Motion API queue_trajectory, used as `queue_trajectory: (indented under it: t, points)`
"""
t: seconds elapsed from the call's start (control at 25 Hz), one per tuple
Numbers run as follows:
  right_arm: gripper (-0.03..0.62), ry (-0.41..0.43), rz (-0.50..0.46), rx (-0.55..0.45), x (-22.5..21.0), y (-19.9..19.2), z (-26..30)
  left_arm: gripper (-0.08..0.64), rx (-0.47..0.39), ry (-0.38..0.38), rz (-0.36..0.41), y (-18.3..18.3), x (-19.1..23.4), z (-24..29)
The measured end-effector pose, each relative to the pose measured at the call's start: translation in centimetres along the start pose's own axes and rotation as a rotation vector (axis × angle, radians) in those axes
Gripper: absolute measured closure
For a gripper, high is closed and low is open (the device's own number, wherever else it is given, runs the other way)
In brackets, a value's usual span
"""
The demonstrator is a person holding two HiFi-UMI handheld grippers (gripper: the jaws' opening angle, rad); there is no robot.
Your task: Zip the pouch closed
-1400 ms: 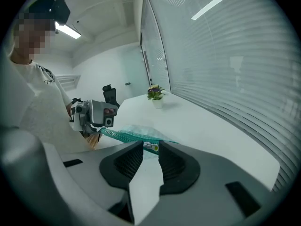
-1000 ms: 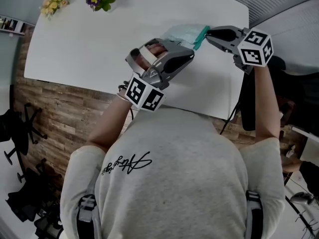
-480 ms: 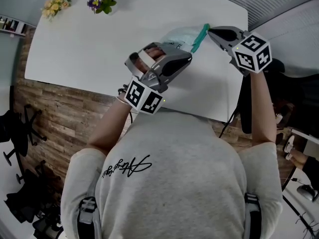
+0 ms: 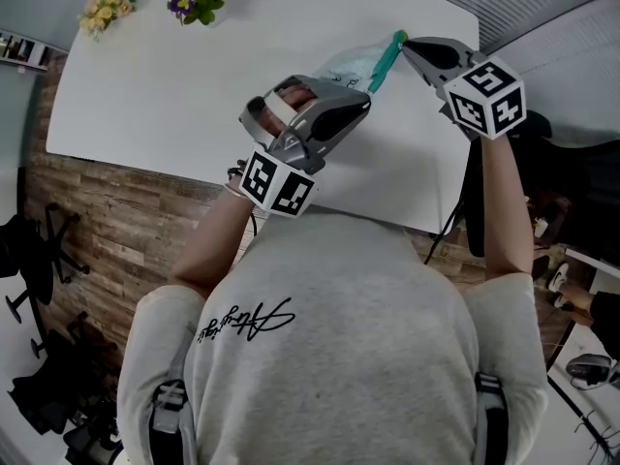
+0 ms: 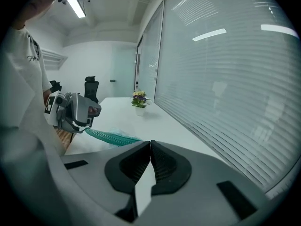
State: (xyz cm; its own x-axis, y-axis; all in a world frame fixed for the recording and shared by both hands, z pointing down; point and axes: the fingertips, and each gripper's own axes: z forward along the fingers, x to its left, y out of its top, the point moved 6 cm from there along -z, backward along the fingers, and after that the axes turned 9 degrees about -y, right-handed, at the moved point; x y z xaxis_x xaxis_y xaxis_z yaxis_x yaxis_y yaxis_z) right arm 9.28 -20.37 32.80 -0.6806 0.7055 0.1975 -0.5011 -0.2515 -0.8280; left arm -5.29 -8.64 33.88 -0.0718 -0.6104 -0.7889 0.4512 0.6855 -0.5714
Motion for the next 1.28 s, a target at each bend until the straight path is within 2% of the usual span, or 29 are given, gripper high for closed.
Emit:
queue_trajectory:
  t: [0.12, 0.4, 0.56, 1.04, 1.28]
  points:
    - [0.586, -0.045, -0.004, 0.008, -0.3, 0.2, 0.0, 0.541, -0.004, 0.009, -0.023, -0.2, -0.1, -0.3]
    - [0.586, -0.066, -0.019, -0.008, -0.3, 0.5, 0.5, 0.541, 0.003, 0.020, -0.028, -0.4, 0.0, -0.4]
    - [0.586, -0.123, -0.054, 0.022, -0.8, 0.5, 0.8, 0.541, -0.002, 0.019, -0.029, -0.4, -0.1, -0.6]
    - [0.586, -0.146, -0.059, 0.019, -1.0, 0.9, 0.8, 0.541, 0.010, 0.025, -0.038, -0.5, -0.3, -0.8]
    - [0.586, -0.194, -0.076, 0.038, -1.6, 0.5, 0.9, 0.541, 0.014, 0.017, -0.037, -0.6, -0.7, -0.8]
